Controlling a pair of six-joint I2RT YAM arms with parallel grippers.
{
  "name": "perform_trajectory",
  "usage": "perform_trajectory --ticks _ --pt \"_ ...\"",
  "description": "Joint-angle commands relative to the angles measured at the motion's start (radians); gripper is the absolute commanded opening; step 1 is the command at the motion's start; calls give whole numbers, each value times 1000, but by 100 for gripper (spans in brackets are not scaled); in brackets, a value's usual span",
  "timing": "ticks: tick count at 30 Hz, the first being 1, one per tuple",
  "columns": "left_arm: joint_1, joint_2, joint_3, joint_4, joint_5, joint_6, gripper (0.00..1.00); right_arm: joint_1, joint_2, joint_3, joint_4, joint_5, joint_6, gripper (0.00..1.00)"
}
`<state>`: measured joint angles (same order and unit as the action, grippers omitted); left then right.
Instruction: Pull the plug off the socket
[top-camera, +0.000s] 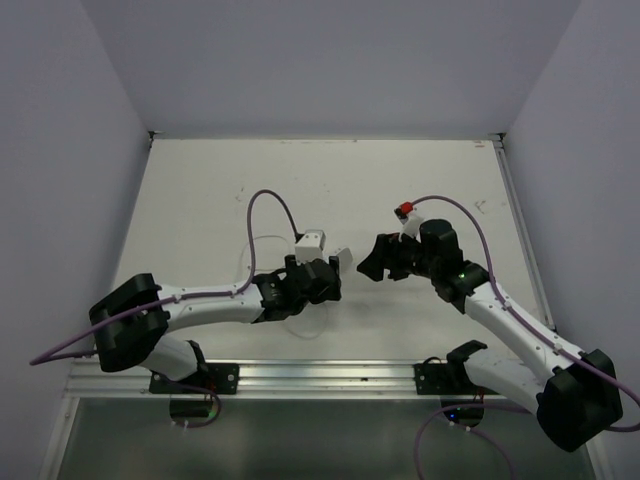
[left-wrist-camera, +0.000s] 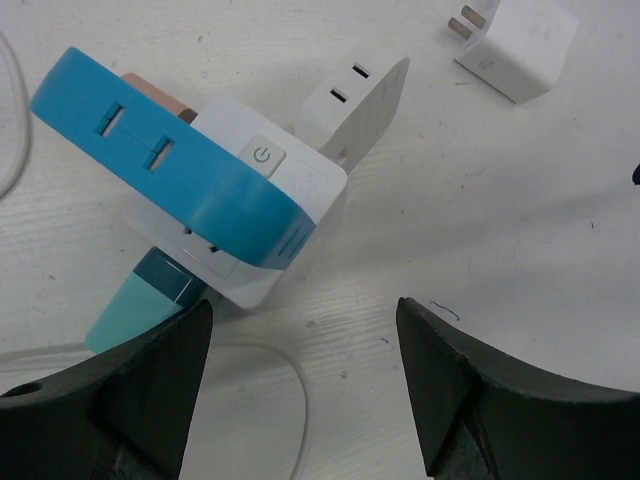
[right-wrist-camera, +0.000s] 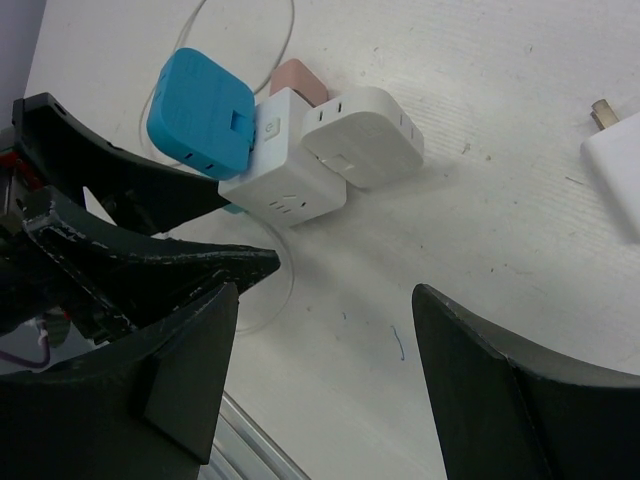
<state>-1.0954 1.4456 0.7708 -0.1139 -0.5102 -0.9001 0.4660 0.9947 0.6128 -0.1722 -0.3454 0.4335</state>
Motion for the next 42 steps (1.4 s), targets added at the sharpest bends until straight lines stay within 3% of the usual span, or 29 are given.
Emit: perform_trajectory --ticks 1,5,12,19,22,29,42 --pt "9 7 -7 95 -73 64 78 3 -13 -5 2 22 -7 74" --pt "52 -13 -60 178 -60 159 78 3 -21 -8 0 28 -12 74" --pt "198 -34 -142 388 82 355 80 3 -8 -8 8 17 -4 74" --pt "275 -5 -110 464 136 518 84 3 -10 -4 0 16 1 74" --pt "288 -8 -97 444 139 485 84 3 -14 -4 -4 17 2 74" --pt "287 -39 -122 321 78 115 83 3 -1 -7 17 13 10 74" --pt "210 32 -47 234 -60 67 81 3 -1 -15 20 8 8 74"
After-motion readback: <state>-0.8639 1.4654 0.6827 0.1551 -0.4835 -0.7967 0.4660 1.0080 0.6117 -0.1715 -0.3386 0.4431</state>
